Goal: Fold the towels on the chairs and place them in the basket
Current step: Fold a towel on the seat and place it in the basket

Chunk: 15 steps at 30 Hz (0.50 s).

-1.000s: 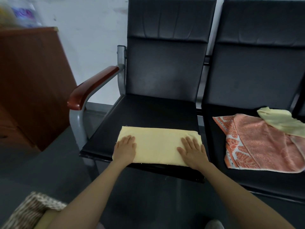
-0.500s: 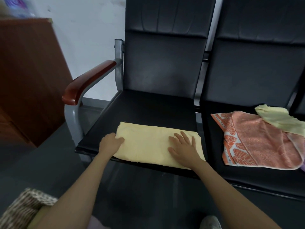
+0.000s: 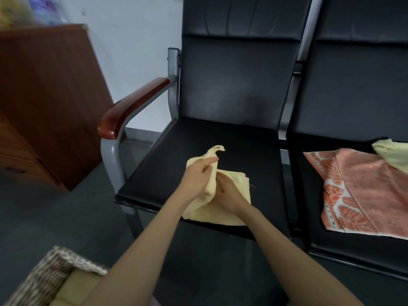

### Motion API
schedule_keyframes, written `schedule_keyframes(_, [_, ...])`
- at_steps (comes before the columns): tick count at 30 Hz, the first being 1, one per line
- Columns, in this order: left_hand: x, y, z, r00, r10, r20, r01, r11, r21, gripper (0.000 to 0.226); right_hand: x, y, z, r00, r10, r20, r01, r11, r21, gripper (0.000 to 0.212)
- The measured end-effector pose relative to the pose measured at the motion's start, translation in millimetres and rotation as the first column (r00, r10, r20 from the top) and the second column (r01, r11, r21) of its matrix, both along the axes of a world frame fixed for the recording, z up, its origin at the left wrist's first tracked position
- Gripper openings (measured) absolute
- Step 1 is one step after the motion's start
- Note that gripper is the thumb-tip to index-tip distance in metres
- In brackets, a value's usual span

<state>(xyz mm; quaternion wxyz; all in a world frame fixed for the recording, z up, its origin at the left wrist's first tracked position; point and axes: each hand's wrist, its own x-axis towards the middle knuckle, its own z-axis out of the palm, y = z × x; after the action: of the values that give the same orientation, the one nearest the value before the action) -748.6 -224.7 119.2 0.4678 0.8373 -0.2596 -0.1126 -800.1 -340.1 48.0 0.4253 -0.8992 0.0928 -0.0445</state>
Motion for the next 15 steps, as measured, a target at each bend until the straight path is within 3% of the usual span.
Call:
schedule_keyframes(4, [-10.7, -17.5, -3.3, 0.986, -0.120, 0.119, 0.102, 0.984, 0.148, 0.039, -16.8, -35.5, 19.0, 0.955, -0.291, 0.060, 0.297, 0.945, -0.134, 0.023])
schedule_keyframes(7, [-21.8, -32.4, -14.8, 0.968, -0.213, 0.133, 0.178, 0.955, 0.237, 0.038, -30.8, -55.2, 18.8, 0.934, -0.344, -0.091, 0.348, 0.937, 0.032, 0.021])
schedule_keyframes(9, [-30.2, -38.7, -20.7, 0.949, -0.311, 0.058, 0.280, 0.911, 0.304, 0.039, -38.8, -57.6, 15.5, 0.925, -0.342, -0.167, 0.372, 0.907, 0.196, 0.024])
schedule_keyframes(12, [-34.2, -37.4, -24.3, 0.930, -0.314, -0.189, 0.342, 0.928, 0.144, 0.042, -43.5, -60.4, 17.0, 0.898, -0.401, -0.180, 0.436, 0.861, 0.259, 0.031])
schedule_keyframes(15, [-23.6, -28.1, -18.3, 0.980, -0.109, -0.167, 0.104, 0.994, -0.042, 0.025, -45.3, -57.2, 20.4, 0.903, -0.369, -0.222, 0.416, 0.880, 0.229, 0.025])
